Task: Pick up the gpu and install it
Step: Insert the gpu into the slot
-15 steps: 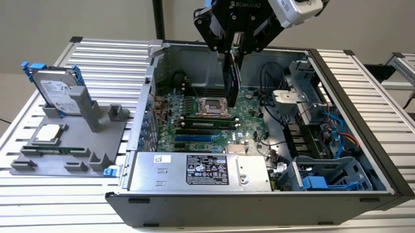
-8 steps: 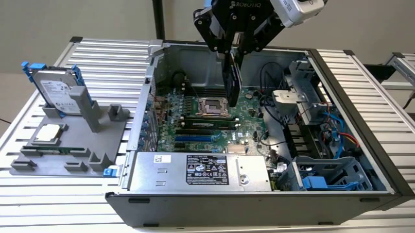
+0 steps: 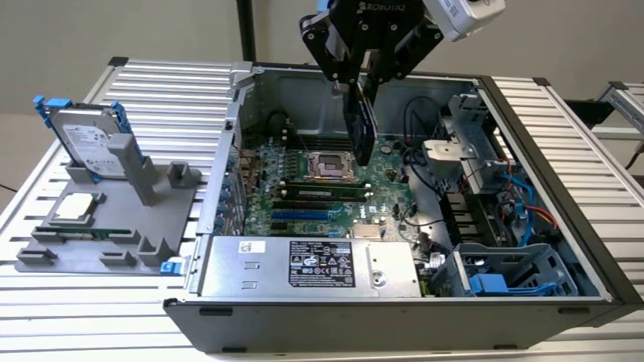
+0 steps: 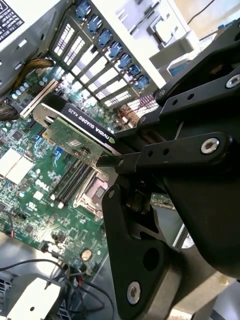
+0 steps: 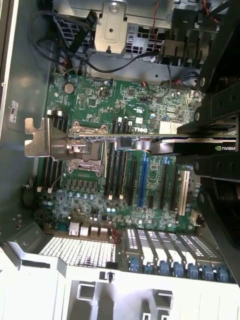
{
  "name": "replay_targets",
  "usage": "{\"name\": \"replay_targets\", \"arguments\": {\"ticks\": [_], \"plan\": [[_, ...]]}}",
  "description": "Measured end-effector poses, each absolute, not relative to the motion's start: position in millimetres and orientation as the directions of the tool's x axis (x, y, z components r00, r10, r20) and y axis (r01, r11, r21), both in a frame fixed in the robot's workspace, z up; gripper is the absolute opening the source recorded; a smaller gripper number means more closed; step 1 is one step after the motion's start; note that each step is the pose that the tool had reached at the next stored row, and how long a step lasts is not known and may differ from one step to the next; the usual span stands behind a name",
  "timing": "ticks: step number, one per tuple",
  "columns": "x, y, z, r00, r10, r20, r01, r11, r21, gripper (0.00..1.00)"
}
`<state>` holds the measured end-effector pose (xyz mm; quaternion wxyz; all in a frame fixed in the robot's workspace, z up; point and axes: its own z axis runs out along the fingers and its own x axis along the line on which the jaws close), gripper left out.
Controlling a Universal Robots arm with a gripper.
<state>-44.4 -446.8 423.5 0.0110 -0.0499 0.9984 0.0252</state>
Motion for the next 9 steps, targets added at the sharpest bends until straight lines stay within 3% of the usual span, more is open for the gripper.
{"name": "replay_targets", "arguments": {"ticks": [9], "plan": [[-44.4,-446.8,423.7,-0.988,-0.153,-0.024,-0.154,0.987,0.049,0.0]]}}
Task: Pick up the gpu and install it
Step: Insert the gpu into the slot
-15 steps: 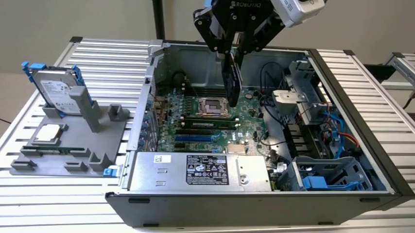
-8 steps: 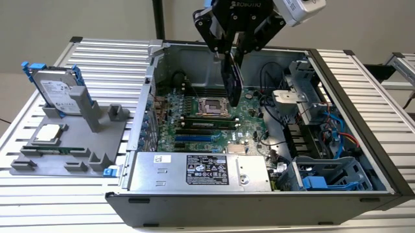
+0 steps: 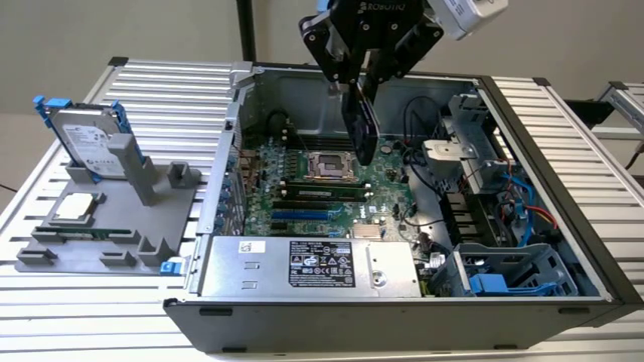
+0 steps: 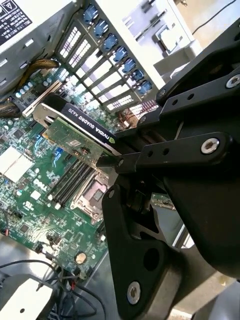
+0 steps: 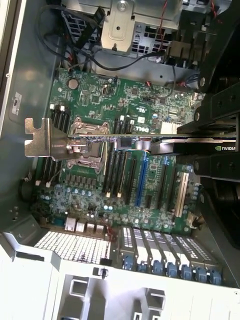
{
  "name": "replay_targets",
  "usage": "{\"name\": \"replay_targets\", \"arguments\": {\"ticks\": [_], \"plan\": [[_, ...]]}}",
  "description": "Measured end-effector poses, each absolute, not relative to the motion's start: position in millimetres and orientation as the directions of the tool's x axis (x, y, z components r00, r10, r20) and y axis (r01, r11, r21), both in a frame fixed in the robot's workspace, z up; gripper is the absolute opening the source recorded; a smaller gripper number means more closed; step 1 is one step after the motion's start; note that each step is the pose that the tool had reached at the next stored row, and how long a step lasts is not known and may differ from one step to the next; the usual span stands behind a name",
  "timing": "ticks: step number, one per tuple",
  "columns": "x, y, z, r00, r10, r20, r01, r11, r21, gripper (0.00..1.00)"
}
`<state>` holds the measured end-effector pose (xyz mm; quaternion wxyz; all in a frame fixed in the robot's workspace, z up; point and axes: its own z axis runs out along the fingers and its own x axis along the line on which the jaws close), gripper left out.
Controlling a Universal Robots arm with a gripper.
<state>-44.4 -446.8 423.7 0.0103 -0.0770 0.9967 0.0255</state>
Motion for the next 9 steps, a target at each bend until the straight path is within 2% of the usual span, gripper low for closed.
{"name": "replay_targets", "arguments": {"ticks": [9], "plan": [[-44.4,-446.8,424.2,-0.979,-0.202,-0.024,-0.203,0.978,0.049,0.0]]}}
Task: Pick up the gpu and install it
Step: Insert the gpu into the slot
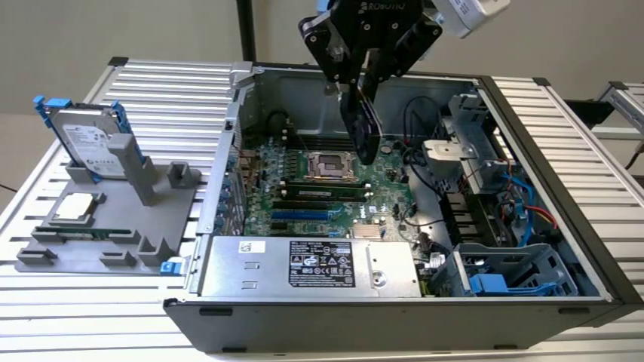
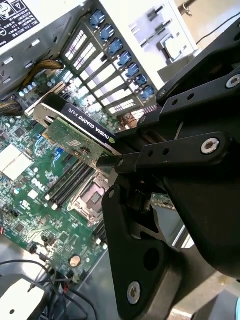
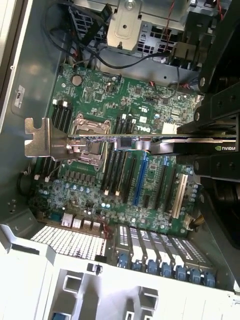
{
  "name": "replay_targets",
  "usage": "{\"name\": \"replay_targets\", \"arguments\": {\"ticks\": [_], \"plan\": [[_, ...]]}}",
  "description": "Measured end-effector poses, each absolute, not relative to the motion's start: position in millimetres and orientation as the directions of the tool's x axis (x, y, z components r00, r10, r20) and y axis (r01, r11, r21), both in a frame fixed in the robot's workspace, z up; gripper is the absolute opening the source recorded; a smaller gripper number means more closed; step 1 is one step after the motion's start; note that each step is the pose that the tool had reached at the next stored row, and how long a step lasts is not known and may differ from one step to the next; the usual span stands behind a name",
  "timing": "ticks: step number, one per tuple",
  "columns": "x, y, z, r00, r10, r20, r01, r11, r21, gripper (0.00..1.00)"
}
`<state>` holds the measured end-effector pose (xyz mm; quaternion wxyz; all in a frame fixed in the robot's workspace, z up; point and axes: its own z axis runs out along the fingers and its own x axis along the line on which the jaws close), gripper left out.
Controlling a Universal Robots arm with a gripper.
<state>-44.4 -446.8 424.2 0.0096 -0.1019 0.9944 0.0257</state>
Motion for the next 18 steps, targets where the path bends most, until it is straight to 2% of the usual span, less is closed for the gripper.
{"name": "replay_targets", "arguments": {"ticks": [18], "plan": [[-44.4,-446.8,425.1,-0.948,-0.319,-0.024,-0.32,0.946,0.049,0.0]]}}
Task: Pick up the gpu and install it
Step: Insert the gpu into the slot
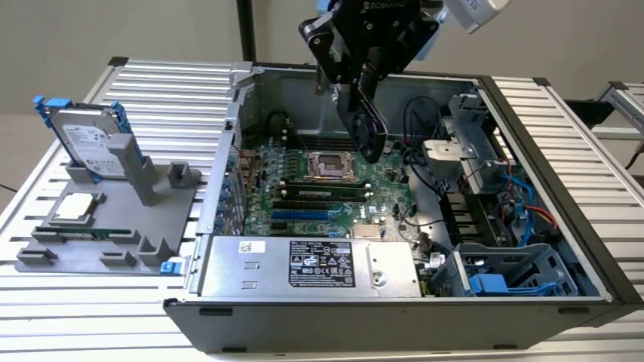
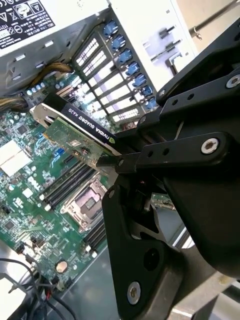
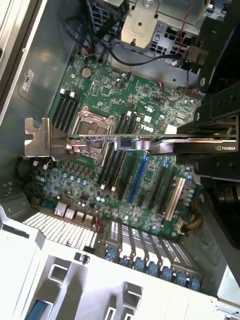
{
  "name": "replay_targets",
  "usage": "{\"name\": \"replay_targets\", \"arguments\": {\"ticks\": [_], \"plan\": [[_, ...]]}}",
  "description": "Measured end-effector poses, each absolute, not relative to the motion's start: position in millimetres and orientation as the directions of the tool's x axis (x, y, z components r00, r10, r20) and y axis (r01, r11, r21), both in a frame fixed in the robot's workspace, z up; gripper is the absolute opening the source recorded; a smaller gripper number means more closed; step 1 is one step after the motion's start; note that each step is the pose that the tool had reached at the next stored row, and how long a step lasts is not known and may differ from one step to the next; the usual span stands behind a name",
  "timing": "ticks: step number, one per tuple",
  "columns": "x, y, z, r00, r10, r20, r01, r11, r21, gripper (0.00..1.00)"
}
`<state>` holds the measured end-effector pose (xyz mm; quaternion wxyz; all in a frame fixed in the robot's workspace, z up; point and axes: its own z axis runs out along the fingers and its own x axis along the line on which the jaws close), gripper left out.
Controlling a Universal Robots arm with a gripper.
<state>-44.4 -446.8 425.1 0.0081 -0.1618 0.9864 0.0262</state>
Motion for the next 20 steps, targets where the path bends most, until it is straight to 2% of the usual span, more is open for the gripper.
{"name": "replay_targets", "arguments": {"ticks": [20], "plan": [[-44.4,-446.8,426.3,-0.891,-0.452,-0.025,-0.453,0.89,0.049,0.0]]}}
